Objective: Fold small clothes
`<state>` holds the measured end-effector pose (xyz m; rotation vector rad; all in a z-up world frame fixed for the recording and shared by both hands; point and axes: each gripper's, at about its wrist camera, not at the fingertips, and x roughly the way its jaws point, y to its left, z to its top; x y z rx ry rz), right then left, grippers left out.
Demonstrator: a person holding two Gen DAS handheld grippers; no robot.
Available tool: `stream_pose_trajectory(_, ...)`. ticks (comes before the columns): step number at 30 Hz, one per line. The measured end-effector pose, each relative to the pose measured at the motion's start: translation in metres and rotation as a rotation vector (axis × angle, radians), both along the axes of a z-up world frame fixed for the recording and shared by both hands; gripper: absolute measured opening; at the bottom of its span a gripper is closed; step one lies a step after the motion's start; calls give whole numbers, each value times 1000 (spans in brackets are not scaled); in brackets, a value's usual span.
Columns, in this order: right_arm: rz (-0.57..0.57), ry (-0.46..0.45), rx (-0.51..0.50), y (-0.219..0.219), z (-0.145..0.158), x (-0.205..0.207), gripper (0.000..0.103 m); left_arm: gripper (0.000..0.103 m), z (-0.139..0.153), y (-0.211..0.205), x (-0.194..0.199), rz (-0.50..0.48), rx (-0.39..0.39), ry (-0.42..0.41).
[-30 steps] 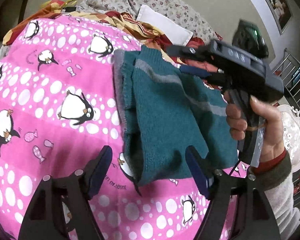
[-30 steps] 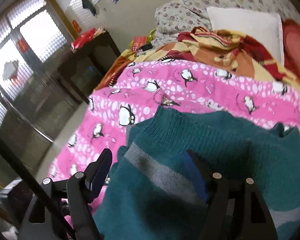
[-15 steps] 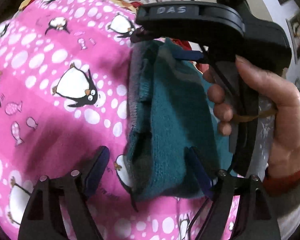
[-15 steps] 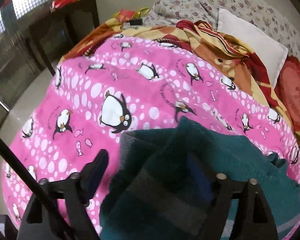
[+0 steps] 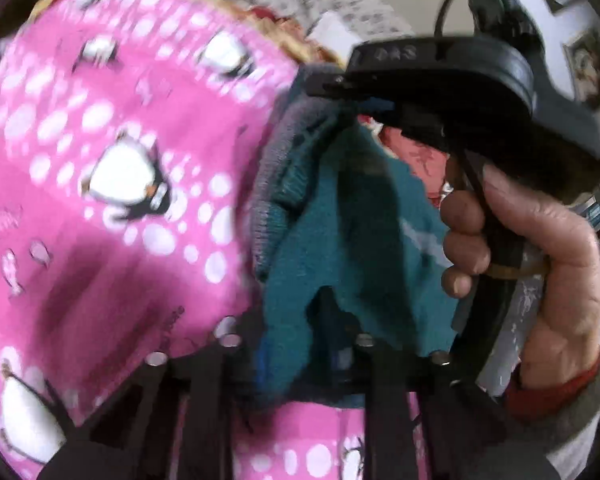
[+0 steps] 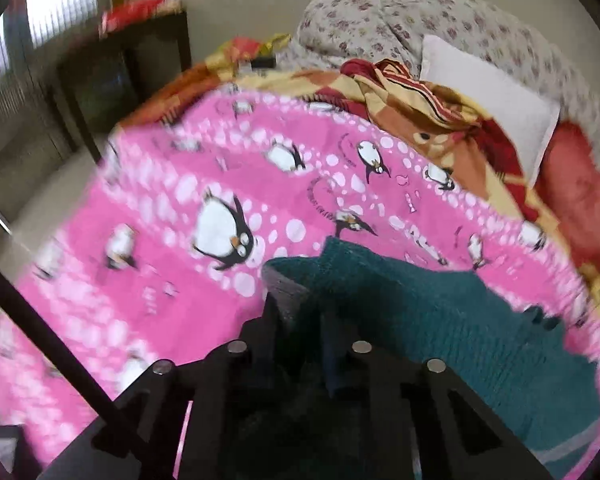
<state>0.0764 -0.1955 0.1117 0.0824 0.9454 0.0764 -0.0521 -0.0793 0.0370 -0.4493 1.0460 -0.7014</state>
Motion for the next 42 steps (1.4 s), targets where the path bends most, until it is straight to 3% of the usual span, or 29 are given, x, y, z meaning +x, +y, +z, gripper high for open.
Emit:
stream_pose_trajectory(7, -43, -153, 206, -67, 61, -50, 16, 11, 72, -44, -40, -137, 6, -191)
stream_pose_trajectory(13, -115, -224, 205, -143, 91, -102, 16, 11, 100, -114, -72, -292, 26, -270)
stream_pose_trajectory(17, -205, -222, 201, -201, 81, -136, 16, 11, 90, -169, -91, -387, 57, -285)
stream_pose_trajectory(24, -373, -151, 234, -281, 24, -175, 15, 11, 50, -243, -113, -481, 148, -255)
stream_pose_trajectory(28, -419, -125, 220, -291, 1, -173, 15, 18, 45, -249, -115, -522, 158, -210)
stream_pose_trajectory(30, -418, -138, 220, -292, 6, -174, 14, 23, 54, -241, -114, -557, 133, -194)
stream_pose_trajectory(32, -410, -159, 207, -292, 16, -178, 13, 30, 72, -224, -115, -581, 139, -232)
stream_pose_trajectory(34, -407, -186, 178, -292, 29, -184, 10, 52, 86, -204, -115, -585, 153, -282)
stream_pose_trajectory(38, -418, -189, 138, -291, 34, -186, 10, 57, 104, -171, -93, -532, 203, -374)
stream_pose_trajectory(42, -438, -84, 51, -286, -2, -168, 11, 61, 82, -167, -47, -449, 305, -352)
